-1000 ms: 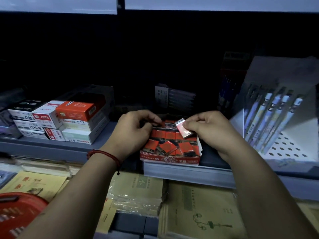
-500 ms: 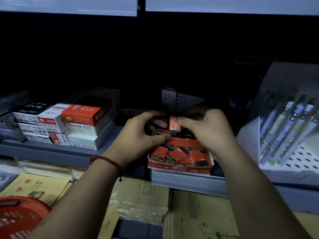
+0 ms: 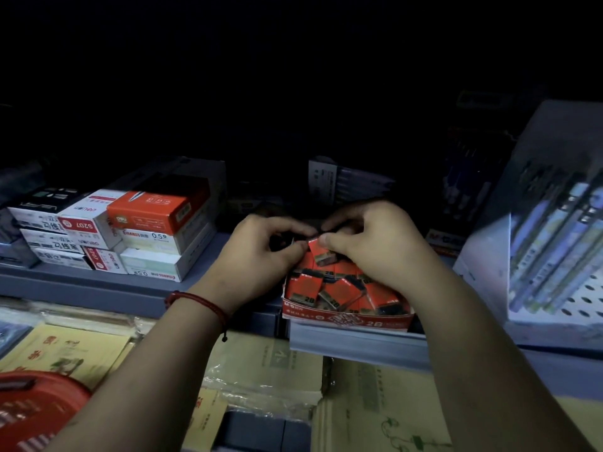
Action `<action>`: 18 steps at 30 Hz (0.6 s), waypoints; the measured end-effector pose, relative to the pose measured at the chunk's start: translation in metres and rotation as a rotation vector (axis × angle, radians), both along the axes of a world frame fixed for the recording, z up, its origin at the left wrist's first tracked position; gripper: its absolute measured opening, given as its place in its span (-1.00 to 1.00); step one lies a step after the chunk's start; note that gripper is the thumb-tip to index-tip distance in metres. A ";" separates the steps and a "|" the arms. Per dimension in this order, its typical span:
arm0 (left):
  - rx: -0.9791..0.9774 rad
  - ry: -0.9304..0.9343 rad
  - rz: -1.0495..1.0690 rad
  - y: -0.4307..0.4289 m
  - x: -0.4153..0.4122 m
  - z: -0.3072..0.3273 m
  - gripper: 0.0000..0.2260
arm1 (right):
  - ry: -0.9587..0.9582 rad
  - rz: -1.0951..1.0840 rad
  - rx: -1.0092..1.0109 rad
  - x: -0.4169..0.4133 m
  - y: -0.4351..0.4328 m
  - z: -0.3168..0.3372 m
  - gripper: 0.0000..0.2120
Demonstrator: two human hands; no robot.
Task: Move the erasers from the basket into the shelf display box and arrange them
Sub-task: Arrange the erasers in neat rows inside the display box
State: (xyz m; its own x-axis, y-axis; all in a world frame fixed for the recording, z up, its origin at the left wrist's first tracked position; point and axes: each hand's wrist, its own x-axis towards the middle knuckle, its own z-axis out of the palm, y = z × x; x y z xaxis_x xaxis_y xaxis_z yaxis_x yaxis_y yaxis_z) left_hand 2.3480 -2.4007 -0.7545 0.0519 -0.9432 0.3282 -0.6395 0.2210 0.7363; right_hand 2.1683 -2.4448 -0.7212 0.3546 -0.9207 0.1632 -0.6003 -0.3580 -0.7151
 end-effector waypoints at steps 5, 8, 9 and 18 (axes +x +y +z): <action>0.034 0.037 -0.031 0.004 -0.002 0.009 -0.87 | 0.010 0.102 0.014 -0.019 0.001 0.005 -0.97; 0.087 0.133 -0.154 0.011 -0.001 0.025 -0.90 | 0.066 0.156 0.003 -0.036 0.004 0.013 -0.93; 0.118 0.126 -0.210 0.015 0.000 0.029 -0.89 | 0.094 0.163 0.013 -0.041 0.006 0.014 -0.94; 0.352 0.079 -0.282 0.034 0.005 0.035 -0.77 | 0.158 0.158 0.084 -0.067 0.030 0.018 -0.96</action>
